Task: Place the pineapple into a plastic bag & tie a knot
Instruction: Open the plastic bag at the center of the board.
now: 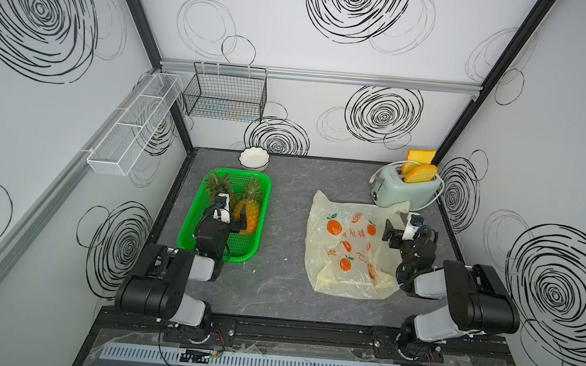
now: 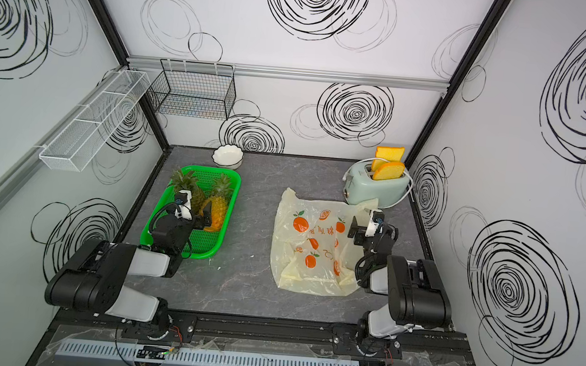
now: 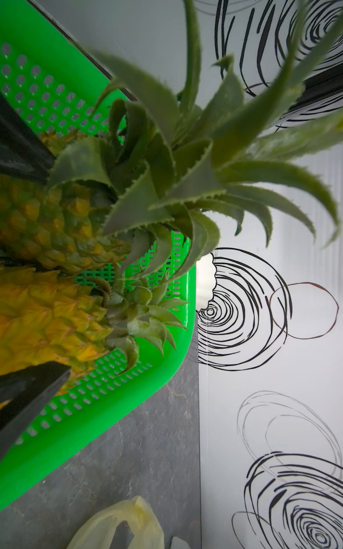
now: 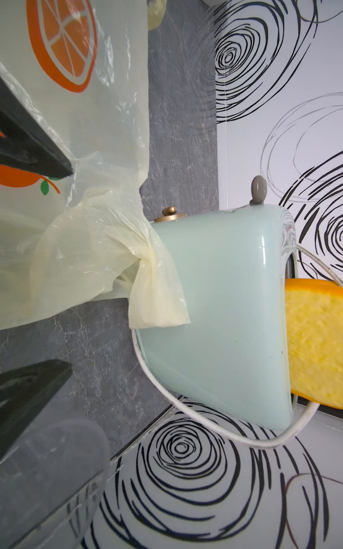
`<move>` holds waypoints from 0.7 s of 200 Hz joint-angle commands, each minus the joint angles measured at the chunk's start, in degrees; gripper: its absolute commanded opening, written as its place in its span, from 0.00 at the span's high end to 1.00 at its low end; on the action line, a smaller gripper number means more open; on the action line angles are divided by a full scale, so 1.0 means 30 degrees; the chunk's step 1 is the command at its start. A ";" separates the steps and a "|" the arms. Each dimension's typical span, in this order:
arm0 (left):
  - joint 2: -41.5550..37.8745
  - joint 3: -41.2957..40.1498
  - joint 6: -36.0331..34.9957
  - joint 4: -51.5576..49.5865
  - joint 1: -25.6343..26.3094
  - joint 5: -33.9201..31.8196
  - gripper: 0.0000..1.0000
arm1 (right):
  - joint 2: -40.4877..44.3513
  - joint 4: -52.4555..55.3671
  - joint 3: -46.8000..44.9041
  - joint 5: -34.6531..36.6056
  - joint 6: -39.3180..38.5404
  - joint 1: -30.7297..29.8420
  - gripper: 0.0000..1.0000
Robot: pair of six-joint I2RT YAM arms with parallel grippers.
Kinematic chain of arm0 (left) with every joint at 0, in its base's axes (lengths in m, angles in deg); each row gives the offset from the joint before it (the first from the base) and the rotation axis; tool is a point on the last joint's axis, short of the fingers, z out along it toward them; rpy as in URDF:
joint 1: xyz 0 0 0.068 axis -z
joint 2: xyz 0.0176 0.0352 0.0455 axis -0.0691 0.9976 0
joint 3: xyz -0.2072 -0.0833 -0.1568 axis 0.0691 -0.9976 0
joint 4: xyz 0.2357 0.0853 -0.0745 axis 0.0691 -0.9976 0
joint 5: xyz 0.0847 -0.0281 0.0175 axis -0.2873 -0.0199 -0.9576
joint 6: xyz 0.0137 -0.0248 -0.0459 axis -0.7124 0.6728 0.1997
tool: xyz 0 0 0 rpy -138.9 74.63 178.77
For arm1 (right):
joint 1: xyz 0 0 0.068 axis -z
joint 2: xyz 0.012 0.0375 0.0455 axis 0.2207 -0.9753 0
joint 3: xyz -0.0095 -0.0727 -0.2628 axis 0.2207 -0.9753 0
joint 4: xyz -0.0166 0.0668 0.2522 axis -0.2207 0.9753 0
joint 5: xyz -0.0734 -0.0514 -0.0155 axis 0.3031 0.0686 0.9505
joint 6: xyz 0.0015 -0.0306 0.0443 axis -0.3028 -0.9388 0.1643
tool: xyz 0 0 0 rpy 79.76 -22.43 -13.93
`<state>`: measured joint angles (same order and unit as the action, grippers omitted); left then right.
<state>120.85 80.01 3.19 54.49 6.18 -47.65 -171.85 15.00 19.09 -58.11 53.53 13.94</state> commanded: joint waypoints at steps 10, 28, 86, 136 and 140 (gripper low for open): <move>-0.0192 -0.0044 -0.0289 0.1154 0.0022 0.0003 0.03 | 0.0174 -0.0583 0.0263 0.0020 -0.0279 -0.0102 0.01; -0.0191 -0.0026 -0.0298 0.1143 -0.0007 0.0036 0.03 | 0.0201 -0.0582 0.0263 0.0034 -0.0281 -0.0104 0.01; -0.0162 -0.0043 -0.0201 0.1187 -0.0094 0.0222 0.03 | 0.0169 -0.0556 0.0269 0.0035 -0.0281 -0.0133 0.01; -0.1667 -0.0347 -0.0057 0.0621 -0.0241 0.0445 0.03 | 0.2624 0.1278 0.0143 0.1079 -0.0545 -0.0611 0.01; -0.2194 -0.0326 0.0020 0.0100 -0.0227 0.0179 0.03 | 0.3299 0.2114 0.0237 0.1026 -0.0585 -0.0652 0.01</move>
<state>120.08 79.76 3.22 54.38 6.00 -47.28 -170.37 15.89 19.06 -57.11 53.36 13.33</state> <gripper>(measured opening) 0.974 0.989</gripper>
